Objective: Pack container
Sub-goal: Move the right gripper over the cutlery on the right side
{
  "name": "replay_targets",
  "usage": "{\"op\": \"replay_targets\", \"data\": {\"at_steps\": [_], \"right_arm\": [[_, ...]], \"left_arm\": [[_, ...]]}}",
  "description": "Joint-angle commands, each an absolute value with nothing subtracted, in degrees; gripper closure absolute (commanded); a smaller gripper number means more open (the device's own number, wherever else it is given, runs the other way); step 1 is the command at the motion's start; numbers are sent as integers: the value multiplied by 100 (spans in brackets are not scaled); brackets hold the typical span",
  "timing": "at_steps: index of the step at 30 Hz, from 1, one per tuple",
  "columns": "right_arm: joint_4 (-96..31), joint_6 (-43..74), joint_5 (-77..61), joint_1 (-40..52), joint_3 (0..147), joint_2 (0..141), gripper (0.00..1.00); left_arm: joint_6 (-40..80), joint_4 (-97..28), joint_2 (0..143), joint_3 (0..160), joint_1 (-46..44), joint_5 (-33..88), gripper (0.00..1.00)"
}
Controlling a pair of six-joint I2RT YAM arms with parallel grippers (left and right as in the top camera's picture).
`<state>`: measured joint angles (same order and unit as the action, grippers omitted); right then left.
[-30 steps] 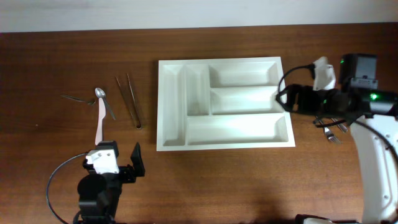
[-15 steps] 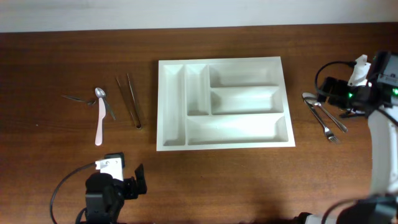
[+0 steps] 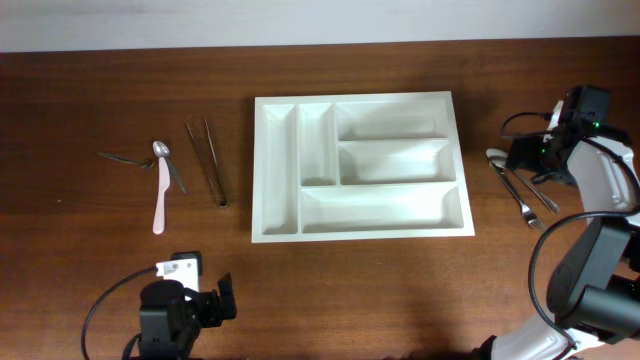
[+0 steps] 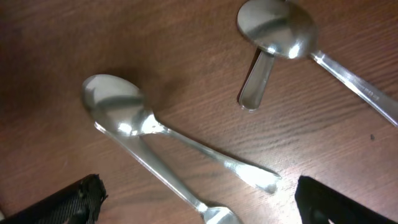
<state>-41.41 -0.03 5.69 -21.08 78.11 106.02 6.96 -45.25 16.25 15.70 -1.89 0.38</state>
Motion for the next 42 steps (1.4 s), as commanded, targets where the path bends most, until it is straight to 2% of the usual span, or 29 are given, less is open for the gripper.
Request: {"op": "replay_targets", "data": {"at_steps": [1, 9, 42], "right_arm": [[-4012, 3, 777, -2152, 7872, 10838, 0], [-4110, 115, 779, -2152, 7865, 11172, 4], [-3975, 237, 659, -2370, 7865, 11487, 3]], "left_arm": [[749, -4532, 1612, 1649, -169, 19, 1], [749, -4532, 1612, 1649, -169, 19, 1], [749, -4532, 1612, 1649, -169, 19, 1]]}}
